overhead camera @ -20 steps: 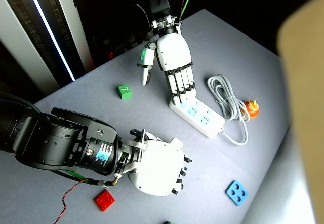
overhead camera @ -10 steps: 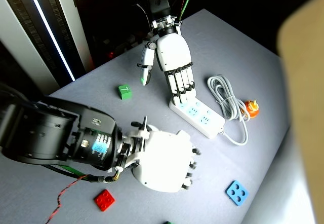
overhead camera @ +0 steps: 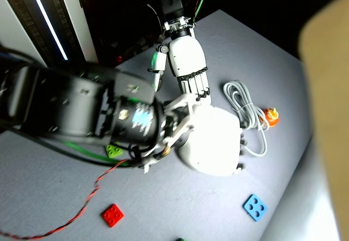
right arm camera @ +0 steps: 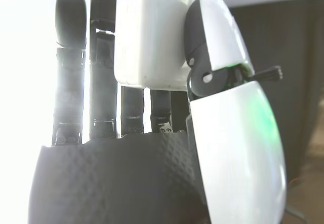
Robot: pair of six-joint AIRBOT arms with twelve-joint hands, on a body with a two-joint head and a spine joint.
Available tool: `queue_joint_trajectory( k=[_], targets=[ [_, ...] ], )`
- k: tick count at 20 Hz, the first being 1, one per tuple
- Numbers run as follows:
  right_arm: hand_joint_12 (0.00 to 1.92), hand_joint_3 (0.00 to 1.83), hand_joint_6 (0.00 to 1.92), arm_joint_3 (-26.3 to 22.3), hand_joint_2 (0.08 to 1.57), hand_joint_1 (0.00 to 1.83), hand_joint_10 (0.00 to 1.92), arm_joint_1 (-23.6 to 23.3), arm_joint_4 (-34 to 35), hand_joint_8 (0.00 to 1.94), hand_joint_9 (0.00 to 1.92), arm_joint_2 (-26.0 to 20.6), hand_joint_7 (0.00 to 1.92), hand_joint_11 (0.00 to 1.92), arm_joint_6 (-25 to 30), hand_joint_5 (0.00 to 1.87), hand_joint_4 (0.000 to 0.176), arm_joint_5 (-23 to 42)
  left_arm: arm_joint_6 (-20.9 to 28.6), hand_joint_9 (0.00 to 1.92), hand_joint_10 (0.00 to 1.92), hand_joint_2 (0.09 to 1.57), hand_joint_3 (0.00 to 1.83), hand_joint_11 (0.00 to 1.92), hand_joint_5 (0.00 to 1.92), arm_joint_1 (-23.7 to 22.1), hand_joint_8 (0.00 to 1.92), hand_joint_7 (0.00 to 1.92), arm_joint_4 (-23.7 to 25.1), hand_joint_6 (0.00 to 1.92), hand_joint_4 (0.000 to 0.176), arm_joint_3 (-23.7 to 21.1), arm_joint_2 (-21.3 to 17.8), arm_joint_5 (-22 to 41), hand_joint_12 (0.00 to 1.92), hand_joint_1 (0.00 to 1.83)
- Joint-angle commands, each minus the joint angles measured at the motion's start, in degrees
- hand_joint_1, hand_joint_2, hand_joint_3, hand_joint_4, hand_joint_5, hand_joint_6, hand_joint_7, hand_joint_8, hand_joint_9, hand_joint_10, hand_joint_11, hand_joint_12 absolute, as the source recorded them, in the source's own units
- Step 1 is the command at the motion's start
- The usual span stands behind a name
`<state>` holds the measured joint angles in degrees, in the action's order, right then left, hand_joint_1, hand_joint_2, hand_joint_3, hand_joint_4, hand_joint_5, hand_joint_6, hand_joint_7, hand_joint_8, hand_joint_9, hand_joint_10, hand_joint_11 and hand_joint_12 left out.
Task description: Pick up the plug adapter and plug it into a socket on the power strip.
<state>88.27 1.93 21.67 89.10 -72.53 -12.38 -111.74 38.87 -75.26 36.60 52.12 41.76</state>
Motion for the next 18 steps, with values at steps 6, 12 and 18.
queue_joint_trajectory(
  k=[6, 12, 18],
  targets=[
    [1.14, 0.00, 1.19, 4.73, 1.17, 1.19, 0.17, -3.25, -3.73, 1.10, 1.08, 3.51, 0.91, 0.67, 6.33, 0.86, 0.029, 1.26, 0.37, 0.00, 0.00, 1.28, 0.00, 0.00, 0.02, 0.48, 0.00, 0.00, 1.26, 0.00, 0.000, -0.23, 0.09, 1.07, 0.00, 0.00],
    [1.11, 0.00, 1.20, 6.27, 1.17, 1.19, 0.15, -4.88, -48.69, 1.09, 1.07, 7.89, 0.91, 0.68, 51.29, 0.86, 0.026, -6.38, 0.39, 0.02, 0.01, 1.28, 0.00, 0.00, 0.03, 0.92, 0.01, 0.03, 1.26, 0.01, 0.000, -0.23, 0.14, 1.05, 0.00, 0.00],
    [1.13, 0.00, 1.19, 7.04, 1.16, 1.19, 0.14, -3.76, -74.88, 1.08, 1.08, 13.35, 0.91, 0.66, 74.26, 0.87, 0.027, -11.23, 0.50, 0.00, 0.00, 1.28, 0.00, 0.00, 0.01, 1.13, 0.00, 0.00, 1.26, 0.00, 0.000, -0.26, 0.16, 1.05, 0.00, 0.00]
  ],
)
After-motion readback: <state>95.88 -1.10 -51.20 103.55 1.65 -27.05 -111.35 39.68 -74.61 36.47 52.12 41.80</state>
